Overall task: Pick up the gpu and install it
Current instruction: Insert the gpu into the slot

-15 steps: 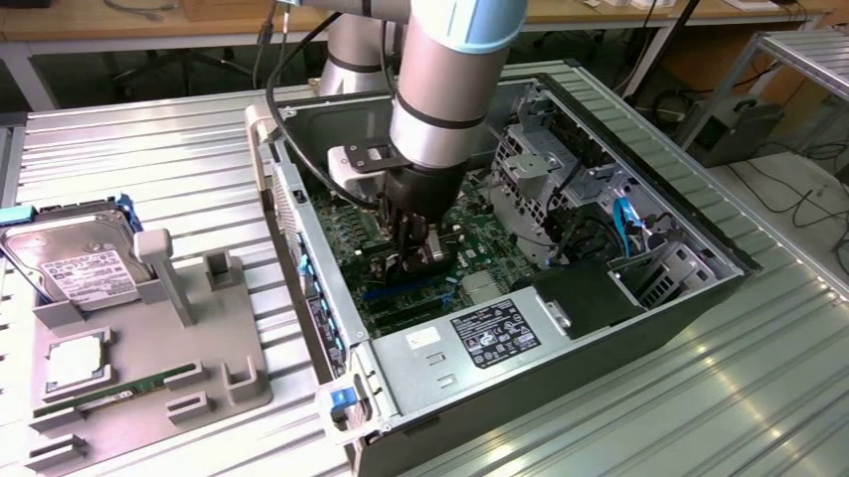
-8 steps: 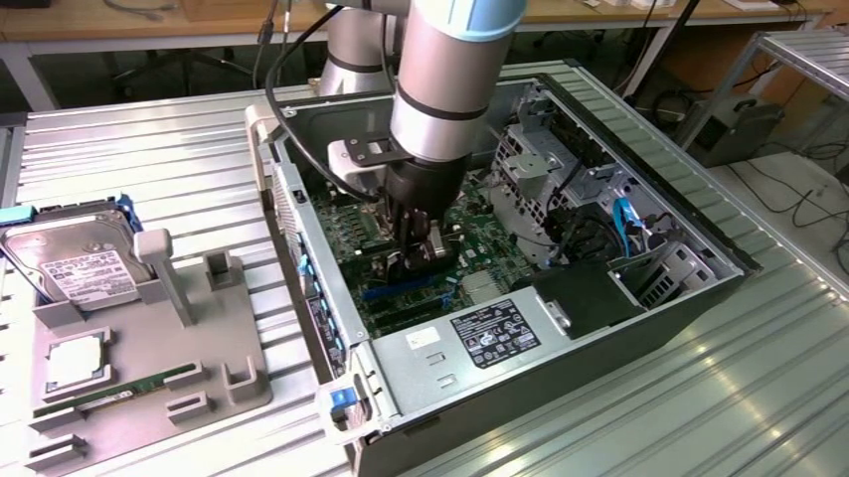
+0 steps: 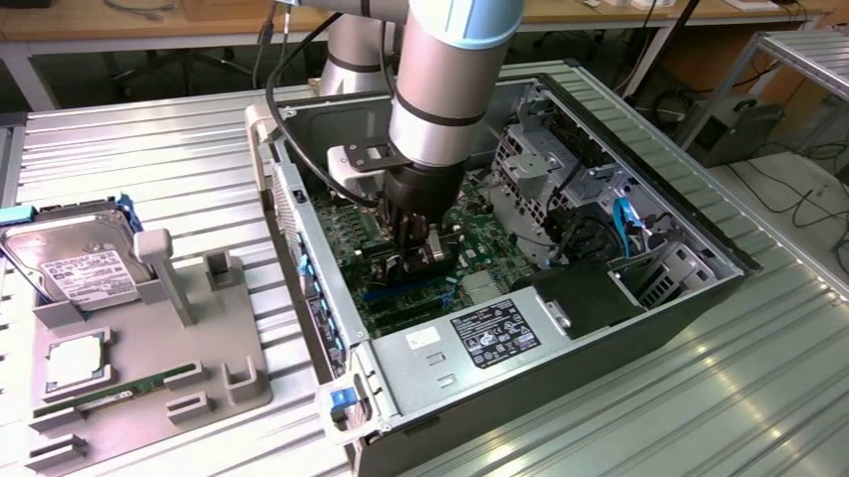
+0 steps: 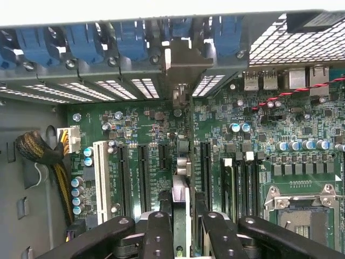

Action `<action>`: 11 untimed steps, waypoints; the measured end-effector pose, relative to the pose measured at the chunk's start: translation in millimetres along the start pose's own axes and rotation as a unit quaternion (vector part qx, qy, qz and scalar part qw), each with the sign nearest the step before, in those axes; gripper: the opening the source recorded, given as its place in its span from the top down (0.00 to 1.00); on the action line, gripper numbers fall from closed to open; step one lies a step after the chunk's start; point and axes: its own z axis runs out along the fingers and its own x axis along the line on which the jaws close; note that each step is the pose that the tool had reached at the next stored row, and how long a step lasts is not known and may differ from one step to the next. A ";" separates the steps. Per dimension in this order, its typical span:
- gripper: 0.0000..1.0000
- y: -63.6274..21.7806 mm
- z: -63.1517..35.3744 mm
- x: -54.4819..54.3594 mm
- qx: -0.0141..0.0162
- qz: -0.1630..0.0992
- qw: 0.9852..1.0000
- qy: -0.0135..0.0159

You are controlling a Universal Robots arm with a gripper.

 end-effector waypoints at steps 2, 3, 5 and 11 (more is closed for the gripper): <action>0.74 0.2 0.7 -0.2 0.000 0.000 1.000 0.000; 0.74 0.3 0.7 -0.4 0.000 0.000 1.000 0.000; 0.74 0.2 0.8 -1.1 0.000 0.000 1.000 0.000; 0.74 0.3 0.8 -2.4 0.000 -0.002 1.000 0.000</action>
